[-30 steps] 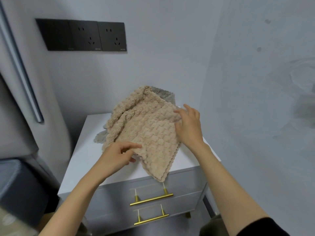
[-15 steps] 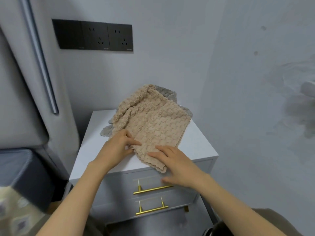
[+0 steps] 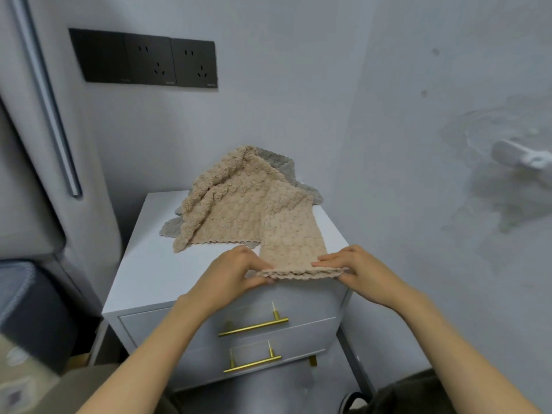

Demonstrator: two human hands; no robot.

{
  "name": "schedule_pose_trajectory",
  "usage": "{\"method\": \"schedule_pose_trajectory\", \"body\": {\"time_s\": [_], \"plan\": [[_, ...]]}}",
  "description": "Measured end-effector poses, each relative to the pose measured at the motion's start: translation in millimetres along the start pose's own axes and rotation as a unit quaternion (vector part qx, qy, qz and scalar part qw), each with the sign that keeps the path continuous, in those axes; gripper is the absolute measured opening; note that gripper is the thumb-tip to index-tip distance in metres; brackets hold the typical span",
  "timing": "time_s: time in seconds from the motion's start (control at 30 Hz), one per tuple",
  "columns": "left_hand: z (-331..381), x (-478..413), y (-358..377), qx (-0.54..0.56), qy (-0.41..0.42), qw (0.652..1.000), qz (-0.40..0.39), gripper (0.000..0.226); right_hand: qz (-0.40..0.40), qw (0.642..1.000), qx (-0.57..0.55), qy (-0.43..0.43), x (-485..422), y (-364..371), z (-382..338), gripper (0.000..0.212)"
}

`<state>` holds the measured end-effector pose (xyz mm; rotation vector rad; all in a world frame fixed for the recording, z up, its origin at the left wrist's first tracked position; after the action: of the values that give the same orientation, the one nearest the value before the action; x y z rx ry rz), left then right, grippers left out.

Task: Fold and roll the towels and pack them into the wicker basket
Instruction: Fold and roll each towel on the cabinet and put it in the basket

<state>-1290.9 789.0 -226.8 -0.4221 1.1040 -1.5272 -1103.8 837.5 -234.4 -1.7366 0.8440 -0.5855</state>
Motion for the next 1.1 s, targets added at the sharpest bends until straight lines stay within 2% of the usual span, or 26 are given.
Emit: {"method": "schedule_pose_trajectory", "body": {"time_s": [0.1,0.2,0.3,0.37,0.6,0.77,0.87,0.93,0.97,1.03,1.1], "plan": [[-13,-5,5,0.056,-0.045,0.997,-0.018,0.037,0.007,0.998,-0.056,0.025,1,4,10,0.034],[-25,-7,1,0.066,-0.107,0.992,0.023,0.048,0.024,0.994,-0.091,0.062,0,4,17,0.034],[-33,-8,2,0.087,-0.152,0.983,0.057,0.044,0.05,0.986,-0.122,0.098,-2,2,20,0.041],[-37,-10,5,0.086,-0.168,0.98,0.064,0.052,0.065,0.984,-0.119,0.115,-4,2,20,0.048],[-42,-15,3,0.017,-0.174,0.98,0.097,0.056,0.128,0.957,-0.102,0.239,1,-5,36,0.052],[-35,-13,2,-0.06,-0.189,0.975,0.099,0.043,0.154,0.946,-0.063,0.278,2,-5,40,0.039],[-17,-13,-10,-0.089,-0.124,0.974,0.168,0.023,0.168,0.952,0.033,0.255,-1,-7,31,0.03],[-2,-16,-12,-0.093,-0.049,0.977,0.186,0.017,0.222,0.948,0.076,0.214,-3,-16,21,0.018],[7,-19,-9,-0.101,-0.005,0.979,0.176,0.019,0.267,0.944,0.084,0.177,-2,-23,12,0.013],[24,-21,0,-0.101,0.077,0.982,0.142,0.028,0.335,0.932,0.114,0.081,0,-29,-9,0.025],[29,-18,10,-0.066,0.092,0.988,0.105,0.039,0.341,0.931,0.13,-0.019,-1,-23,-29,0.034]]}}
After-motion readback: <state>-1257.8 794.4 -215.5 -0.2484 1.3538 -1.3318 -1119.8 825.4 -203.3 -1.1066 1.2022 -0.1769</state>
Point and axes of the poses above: each hand's wrist, its own x-axis away from the middle knuckle, its own y-axis out of the palm, z = x × y, the point moved 10 cm from there along -x, towards the middle knuckle, and after that the axes turned 5 degrees about x, right-handed, at the moved point
